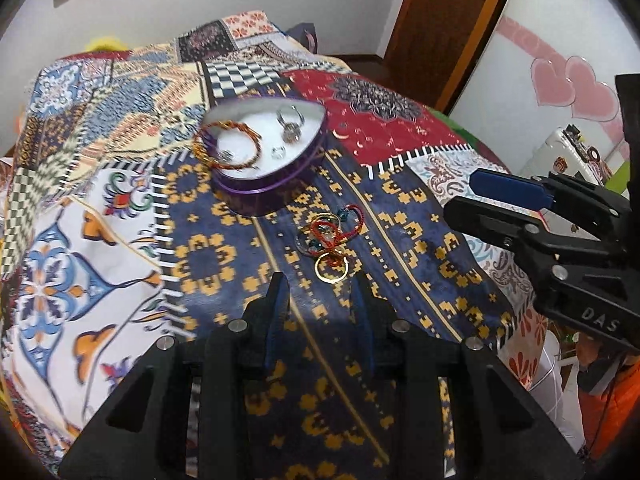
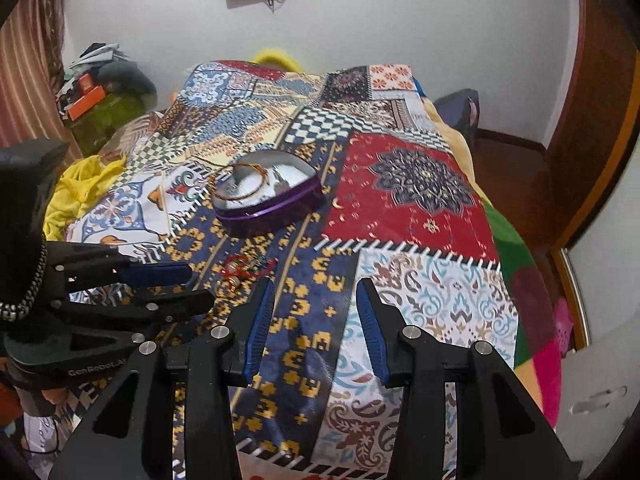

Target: Organize jewelry

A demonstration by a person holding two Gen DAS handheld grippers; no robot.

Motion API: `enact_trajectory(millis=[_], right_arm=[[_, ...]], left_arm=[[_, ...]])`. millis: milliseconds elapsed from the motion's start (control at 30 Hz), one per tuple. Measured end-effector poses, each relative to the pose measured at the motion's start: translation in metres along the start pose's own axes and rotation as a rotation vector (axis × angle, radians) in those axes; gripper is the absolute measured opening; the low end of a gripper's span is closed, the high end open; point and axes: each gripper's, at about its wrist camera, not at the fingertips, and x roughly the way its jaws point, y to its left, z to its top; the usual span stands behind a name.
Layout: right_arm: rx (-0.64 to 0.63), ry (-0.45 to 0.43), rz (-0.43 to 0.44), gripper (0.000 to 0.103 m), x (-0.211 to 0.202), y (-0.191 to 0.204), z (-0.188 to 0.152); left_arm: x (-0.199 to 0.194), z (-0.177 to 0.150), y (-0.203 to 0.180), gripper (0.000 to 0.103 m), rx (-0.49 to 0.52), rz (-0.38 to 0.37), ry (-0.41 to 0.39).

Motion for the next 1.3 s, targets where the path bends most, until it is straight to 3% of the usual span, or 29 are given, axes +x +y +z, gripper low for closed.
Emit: enact_trajectory(millis=[333, 467, 733, 1133, 1300], right_arm=[[0.018, 0.018, 0.015, 0.039, 0.008, -0.008, -0.005], [0.019, 0.018, 0.027, 0.039, 0.01, -0.005, -0.003], [0.0, 0.018, 0.035, 0.039, 0.009, 0.002, 0.0], [-0.101, 0.08, 0.041, 0.039, 0.043, 0.027, 0.009], [-0.165, 0.099, 0.053, 0.039, 0.053, 0.036, 0.014]], left_arm=[[0.014, 0.005, -0.001, 0.032, -0.029, -0.025, 0.007], [0.014, 0.004, -0.002, 0.016, -0.02, -0.007, 0.001], [0.004, -0.001, 0.006, 0.016, -0.033, -0.021, 0.002], [-0.028, -0.023, 0.039, 0.016, -0.049, 0.068, -0.038], [-0.033, -0.022, 0.045, 0.016, -0.055, 0.071, -0.062]])
